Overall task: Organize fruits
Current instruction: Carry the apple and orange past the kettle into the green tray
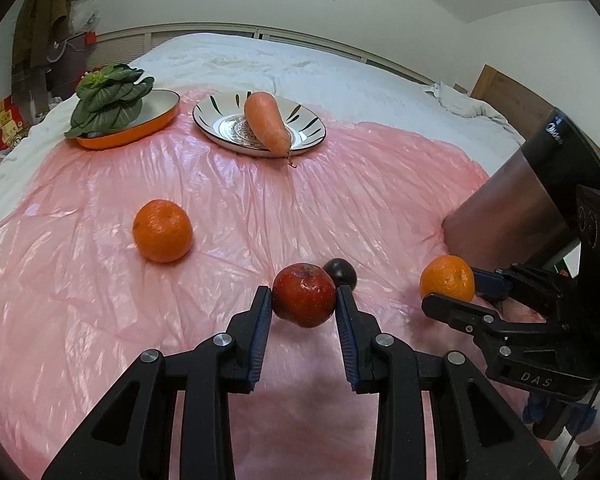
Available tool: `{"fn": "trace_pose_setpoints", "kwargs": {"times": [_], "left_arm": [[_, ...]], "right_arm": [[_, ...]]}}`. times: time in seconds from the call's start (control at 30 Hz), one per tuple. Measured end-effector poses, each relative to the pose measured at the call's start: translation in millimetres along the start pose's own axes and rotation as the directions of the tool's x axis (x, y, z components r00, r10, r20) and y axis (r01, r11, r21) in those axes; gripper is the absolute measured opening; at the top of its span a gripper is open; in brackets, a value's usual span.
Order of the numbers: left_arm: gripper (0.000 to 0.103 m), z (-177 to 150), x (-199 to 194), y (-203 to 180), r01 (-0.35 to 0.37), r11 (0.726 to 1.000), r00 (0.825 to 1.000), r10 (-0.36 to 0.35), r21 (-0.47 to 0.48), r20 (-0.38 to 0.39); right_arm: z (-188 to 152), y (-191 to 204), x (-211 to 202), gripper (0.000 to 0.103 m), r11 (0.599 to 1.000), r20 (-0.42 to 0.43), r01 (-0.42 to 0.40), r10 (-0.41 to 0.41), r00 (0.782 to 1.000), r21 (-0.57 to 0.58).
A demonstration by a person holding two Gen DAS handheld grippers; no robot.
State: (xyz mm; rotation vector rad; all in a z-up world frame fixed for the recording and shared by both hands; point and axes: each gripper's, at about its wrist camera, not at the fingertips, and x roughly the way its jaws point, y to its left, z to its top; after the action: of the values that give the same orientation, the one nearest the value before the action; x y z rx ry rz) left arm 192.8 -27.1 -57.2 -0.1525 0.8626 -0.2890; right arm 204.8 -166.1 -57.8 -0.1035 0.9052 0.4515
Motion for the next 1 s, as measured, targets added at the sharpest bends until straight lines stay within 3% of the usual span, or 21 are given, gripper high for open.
{"fn": "trace_pose_setpoints", "kwargs": {"times": [0.6, 0.83, 1.0], "left_arm": [[0.028, -45.9, -78.6, -46.3, -0.006, 0.999, 1.0, 0.006, 0.036, 0.011], [0.028, -56.7, -97.5, -95.4, 0.036, 0.996, 0.999, -0.037, 0.083, 0.01], [0.028, -62.4, -95.2, -144.9, 0.092, 0.988, 0.996, -0.092, 0.12, -0.009]], "right_arm": [[-57.9, 23.5, -91.3, 0.083, 0.998, 0.038, -0.014, 0.012, 0.999, 0.061], [-91.5, 2.9, -134.0, 0.083, 0.995, 0.061, 0.018, -0.024, 0.998, 0.098], [-116.6, -36.6, -167.1, 0.083, 0.986, 0.085, 0.063, -0.077, 0.993, 0.154]]}}
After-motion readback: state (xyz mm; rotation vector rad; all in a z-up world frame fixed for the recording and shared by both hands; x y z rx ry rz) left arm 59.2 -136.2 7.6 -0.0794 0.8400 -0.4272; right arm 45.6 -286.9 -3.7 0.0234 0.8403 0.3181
